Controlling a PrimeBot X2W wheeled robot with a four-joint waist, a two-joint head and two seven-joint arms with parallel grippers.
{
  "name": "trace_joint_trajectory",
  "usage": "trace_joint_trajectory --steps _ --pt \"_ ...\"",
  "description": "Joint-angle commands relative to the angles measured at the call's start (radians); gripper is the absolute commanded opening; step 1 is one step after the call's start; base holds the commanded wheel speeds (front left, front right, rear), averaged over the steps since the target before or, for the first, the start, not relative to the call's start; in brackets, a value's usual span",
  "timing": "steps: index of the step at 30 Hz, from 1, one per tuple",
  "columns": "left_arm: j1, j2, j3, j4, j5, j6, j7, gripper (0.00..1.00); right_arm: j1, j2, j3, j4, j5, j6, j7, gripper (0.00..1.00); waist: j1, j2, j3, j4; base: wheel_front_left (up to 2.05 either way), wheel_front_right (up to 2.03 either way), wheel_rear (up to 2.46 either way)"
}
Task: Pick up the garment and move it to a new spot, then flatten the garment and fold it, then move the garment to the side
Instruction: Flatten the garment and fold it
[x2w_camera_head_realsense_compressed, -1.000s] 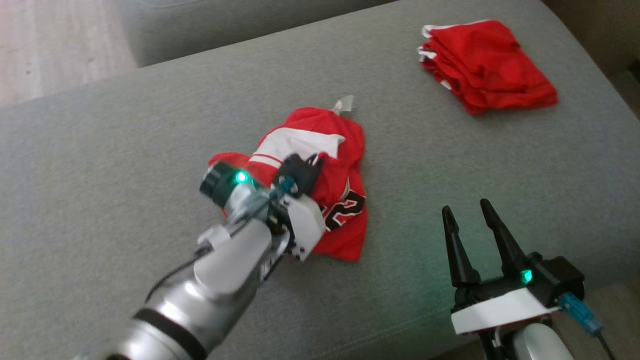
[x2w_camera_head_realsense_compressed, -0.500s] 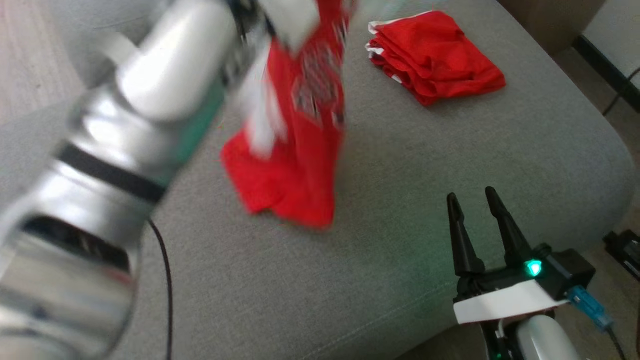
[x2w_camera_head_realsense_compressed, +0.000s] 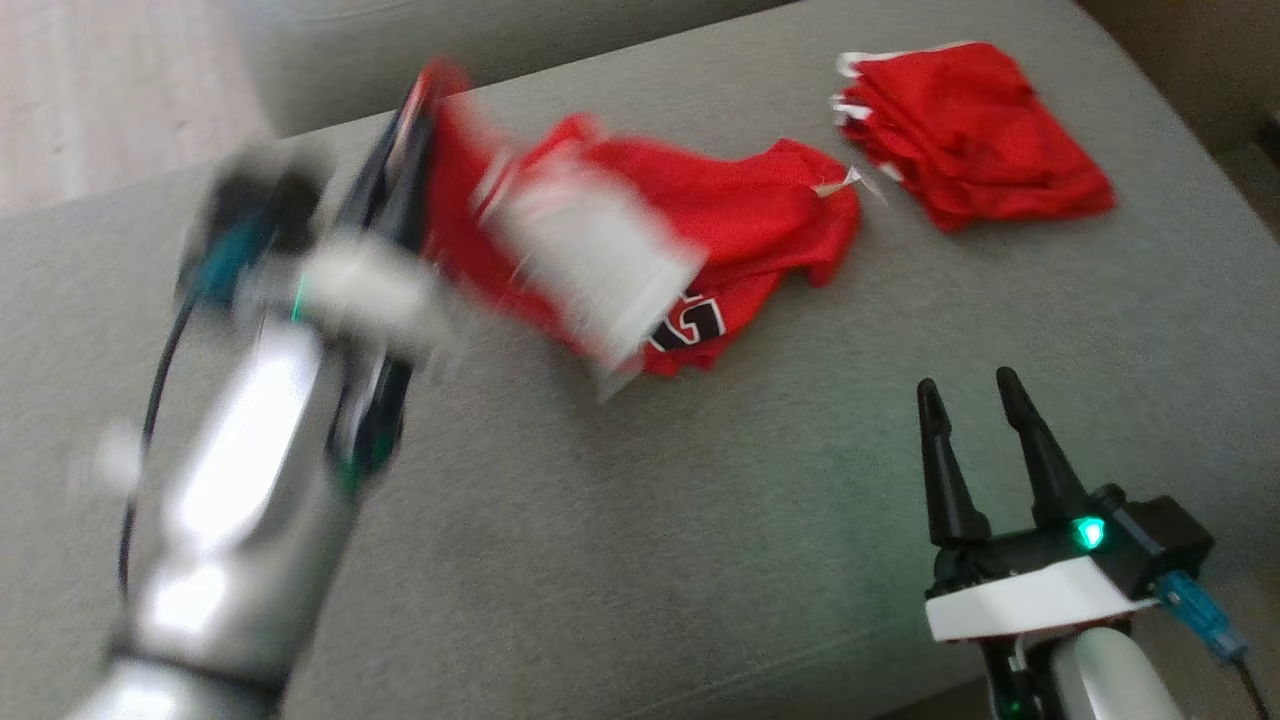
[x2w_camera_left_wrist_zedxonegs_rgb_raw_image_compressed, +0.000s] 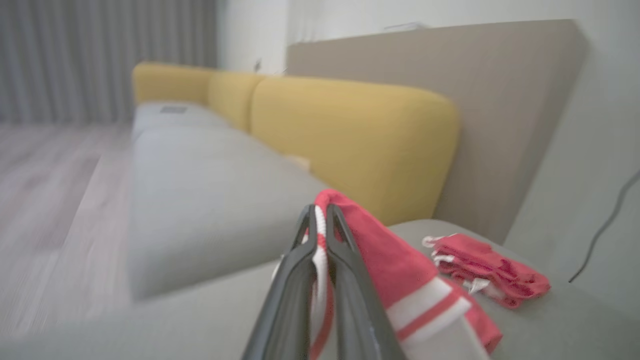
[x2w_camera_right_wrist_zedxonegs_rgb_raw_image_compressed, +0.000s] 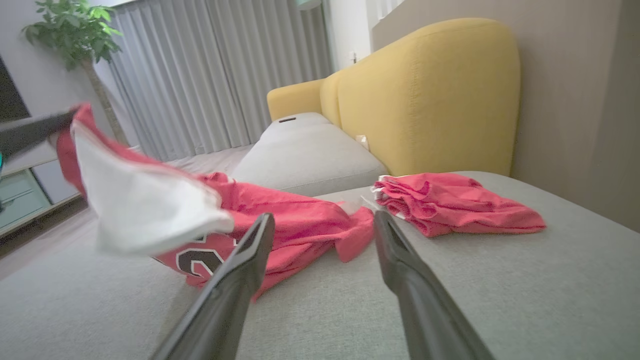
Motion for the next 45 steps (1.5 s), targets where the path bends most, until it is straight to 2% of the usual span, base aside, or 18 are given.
trace_joint_trajectory --steps 1,4,7,12,13,14,17,21,24,27,30,34,38,40,45 --pt "-0.004 0.029 0.068 -0.055 -0.014 0.01 -0.005 0.0 -0.014 -0.004 0.016 -0.037 -0.009 0.007 -0.004 1.0 0.0 0.0 0.007 0.039 0.0 0.0 0.0" --pt "0.215 0.02 0.191 -0.139 -0.023 0.028 -0.005 0.0 -0.006 -0.004 -0.009 -0.045 -0.023 0.007 -0.004 1.0 0.0 0.0 0.016 0.085 0.0 0.0 0.0" --pt "0.371 -0.011 0.303 -0.185 -0.006 0.021 -0.005 0.0 0.005 -0.004 -0.023 -0.044 -0.042 0.007 -0.004 1.0 0.0 0.0 0.023 0.129 0.0 0.0 0.0" --pt "0.465 -0.063 0.427 -0.213 0.081 -0.015 -0.005 0.0 0.007 -0.004 -0.028 -0.045 -0.059 0.007 -0.004 1.0 0.0 0.0 0.036 0.181 0.0 0.0 0.0" --pt "0.466 -0.072 0.445 -0.217 0.101 -0.022 -0.005 0.21 0.005 -0.004 -0.025 -0.044 -0.061 0.007 -0.004 1.0 0.0 0.0 0.038 0.187 0.0 0.0 0.0" --pt "0.466 -0.079 0.454 -0.22 0.127 -0.029 -0.005 1.0 0.003 -0.004 -0.023 -0.044 -0.062 0.007 -0.004 1.0 0.0 0.0 0.04 0.193 0.0 0.0 0.0" --pt "0.464 -0.093 0.472 -0.246 0.22 -0.032 -0.005 1.0 -0.001 -0.004 -0.017 -0.044 -0.061 0.007 -0.004 1.0 0.0 0.0 0.044 0.204 0.0 0.0 0.0" --pt "0.504 -0.086 0.445 -0.388 0.423 0.014 -0.005 1.0 0.001 -0.004 -0.016 -0.047 -0.059 0.007 -0.004 1.0 0.0 0.0 0.049 0.212 0.0 0.0 0.0" --pt "0.584 -0.123 0.416 -0.463 0.417 0.019 -0.005 1.0 0.007 -0.004 -0.016 -0.045 -0.06 0.007 -0.004 1.0 0.0 0.0 0.047 0.217 0.0 0.0 0.0" --pt "0.664 -0.142 0.33 -0.474 0.384 -0.043 -0.005 1.0 0.012 -0.004 -0.016 -0.044 -0.063 0.007 -0.004 1.0 0.0 0.0 0.044 0.22 0.0 0.0 0.0" --pt "0.705 -0.146 0.221 -0.418 0.434 -0.076 -0.005 1.0 0.011 -0.004 -0.015 -0.044 -0.064 0.007 -0.004 1.0 0.0 0.0 0.044 0.222 0.0 0.0 0.0" --pt "0.666 -0.144 0.113 -0.298 0.545 -0.081 -0.005 1.0 0.004 -0.004 -0.011 -0.046 -0.068 0.007 -0.004 1.0 0.0 0.0 0.052 0.224 0.0 0.0 0.0" --pt "0.607 -0.139 0.079 -0.215 0.583 -0.075 -0.005 1.0 0.001 -0.004 -0.004 -0.045 -0.076 0.007 -0.004 1.0 0.0 0.0 0.057 0.221 0.0 0.0 0.0" --pt "0.559 -0.137 0.053 -0.138 0.585 -0.093 -0.005 1.0 0.0 -0.004 -0.002 -0.044 -0.081 0.007 -0.004 1.0 0.0 0.0 0.06 0.215 0.0 0.0 0.0" --pt "0.507 -0.127 0.044 -0.004 0.578 -0.099 -0.005 1.0 -0.005 -0.004 0.001 -0.042 -0.086 0.007 -0.004 1.0 0.0 0.0 0.068 0.199 0.0 0.0 0.0"
